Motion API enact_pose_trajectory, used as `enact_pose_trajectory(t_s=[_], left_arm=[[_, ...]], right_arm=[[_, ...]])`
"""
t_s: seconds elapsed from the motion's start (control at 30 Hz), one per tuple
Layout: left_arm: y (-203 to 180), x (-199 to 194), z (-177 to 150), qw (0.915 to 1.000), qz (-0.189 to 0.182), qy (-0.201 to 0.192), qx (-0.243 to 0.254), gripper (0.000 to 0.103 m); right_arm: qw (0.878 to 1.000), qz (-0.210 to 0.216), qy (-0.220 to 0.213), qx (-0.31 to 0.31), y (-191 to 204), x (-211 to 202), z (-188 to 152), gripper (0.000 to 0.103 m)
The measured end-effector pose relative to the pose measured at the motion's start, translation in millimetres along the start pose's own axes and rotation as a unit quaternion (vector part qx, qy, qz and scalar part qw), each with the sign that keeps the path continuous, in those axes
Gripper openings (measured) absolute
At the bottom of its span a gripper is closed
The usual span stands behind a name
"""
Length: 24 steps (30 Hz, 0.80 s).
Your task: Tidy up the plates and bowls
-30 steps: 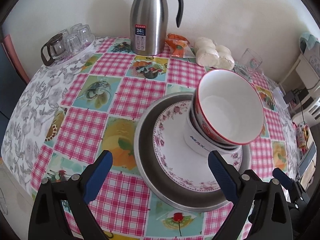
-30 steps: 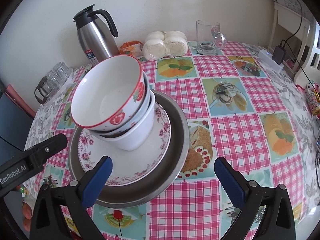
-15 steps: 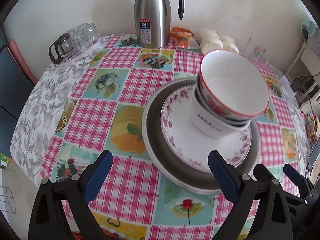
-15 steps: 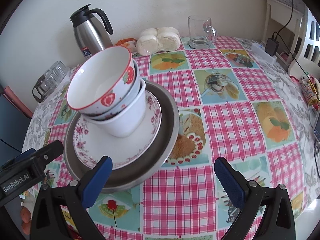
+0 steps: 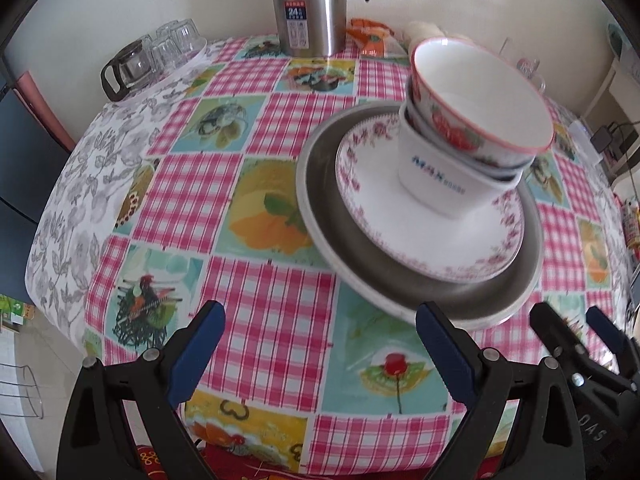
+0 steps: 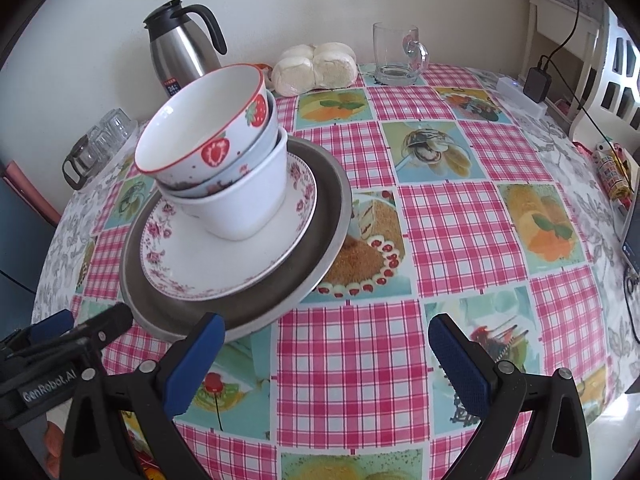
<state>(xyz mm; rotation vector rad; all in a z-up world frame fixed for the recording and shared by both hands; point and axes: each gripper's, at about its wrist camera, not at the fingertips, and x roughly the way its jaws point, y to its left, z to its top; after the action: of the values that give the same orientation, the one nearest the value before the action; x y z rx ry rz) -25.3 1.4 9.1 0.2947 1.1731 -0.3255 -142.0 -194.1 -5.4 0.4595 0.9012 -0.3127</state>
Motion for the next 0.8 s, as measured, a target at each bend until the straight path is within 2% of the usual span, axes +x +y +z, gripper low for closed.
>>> enact_pose_trajectory(t_s=[0.37, 0.8], left_arm=[[2.8, 4.0, -9.9, 0.9999, -0.007, 0.012, -0.006, 0.096], [8.6, 7.9, -6.6, 0.9993, -0.018, 0.017, -0.028, 0.096]], right_arm=[[1.000, -0.010, 0.006, -0.003, -2.2, -0.8, -5.4, 0.103], [1.000, -0.021, 0.016, -0.012, -1.1, 2.8, -4.2, 0.103]])
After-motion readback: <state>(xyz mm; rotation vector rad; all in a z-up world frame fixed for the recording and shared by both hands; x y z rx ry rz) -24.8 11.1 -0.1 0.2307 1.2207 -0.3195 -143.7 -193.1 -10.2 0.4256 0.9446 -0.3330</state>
